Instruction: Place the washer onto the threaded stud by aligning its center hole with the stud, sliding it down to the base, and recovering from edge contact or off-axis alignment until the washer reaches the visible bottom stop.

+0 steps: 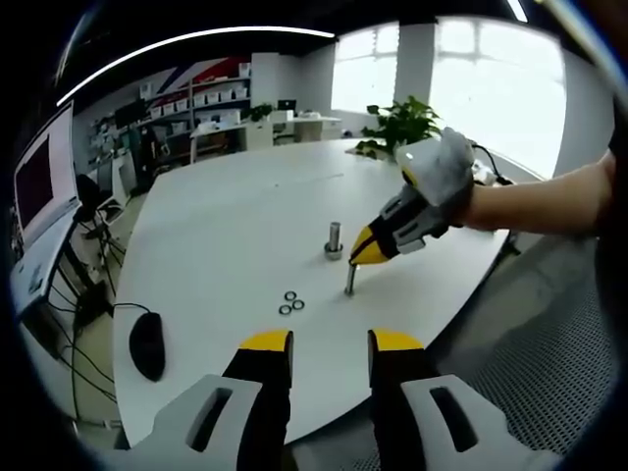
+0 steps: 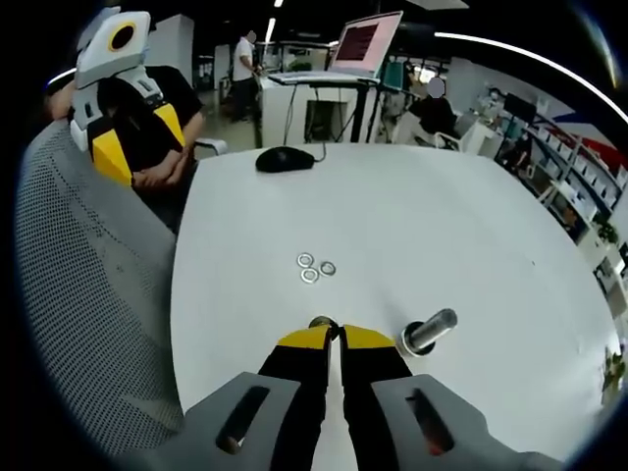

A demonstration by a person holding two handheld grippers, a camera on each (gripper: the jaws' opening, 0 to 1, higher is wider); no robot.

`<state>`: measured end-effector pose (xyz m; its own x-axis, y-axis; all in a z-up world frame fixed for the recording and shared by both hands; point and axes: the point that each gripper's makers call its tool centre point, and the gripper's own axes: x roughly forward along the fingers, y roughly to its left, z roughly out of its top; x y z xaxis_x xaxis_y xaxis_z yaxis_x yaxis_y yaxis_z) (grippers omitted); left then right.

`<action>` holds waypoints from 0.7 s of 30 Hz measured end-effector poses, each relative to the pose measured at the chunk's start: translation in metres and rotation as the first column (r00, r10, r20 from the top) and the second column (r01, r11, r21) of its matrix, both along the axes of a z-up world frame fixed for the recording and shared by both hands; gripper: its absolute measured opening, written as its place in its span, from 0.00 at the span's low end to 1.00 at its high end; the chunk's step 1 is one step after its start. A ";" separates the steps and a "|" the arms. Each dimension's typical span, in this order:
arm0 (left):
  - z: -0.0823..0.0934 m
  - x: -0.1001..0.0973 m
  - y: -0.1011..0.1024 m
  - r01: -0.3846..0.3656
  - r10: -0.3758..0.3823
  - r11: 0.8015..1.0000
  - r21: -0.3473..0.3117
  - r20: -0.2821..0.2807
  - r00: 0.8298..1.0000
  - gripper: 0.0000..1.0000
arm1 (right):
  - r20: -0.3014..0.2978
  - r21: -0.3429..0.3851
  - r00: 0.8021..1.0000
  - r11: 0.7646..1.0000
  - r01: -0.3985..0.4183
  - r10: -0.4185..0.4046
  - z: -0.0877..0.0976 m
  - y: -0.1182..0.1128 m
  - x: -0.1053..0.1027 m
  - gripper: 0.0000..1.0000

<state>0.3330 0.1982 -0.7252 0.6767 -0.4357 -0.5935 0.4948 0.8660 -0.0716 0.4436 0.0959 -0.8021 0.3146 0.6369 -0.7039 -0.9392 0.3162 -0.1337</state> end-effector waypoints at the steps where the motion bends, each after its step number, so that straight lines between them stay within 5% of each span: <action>1: 0.000 0.000 0.000 0.000 0.000 1.000 0.000 -0.001 1.000 0.28 | 0.000 0.000 1.000 1.000 0.000 0.000 0.000 0.000 0.000 0.06; 21: -0.001 0.000 0.000 0.004 -0.004 1.000 0.001 -0.005 1.000 0.28 | 0.010 0.004 1.000 1.000 -0.009 0.009 0.003 0.002 0.000 0.07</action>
<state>0.3325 0.1977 -0.7261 0.6720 -0.4378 -0.5973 0.4980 0.8641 -0.0730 0.4432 0.0982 -0.7994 0.3160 0.6427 -0.6979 -0.9406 0.3084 -0.1418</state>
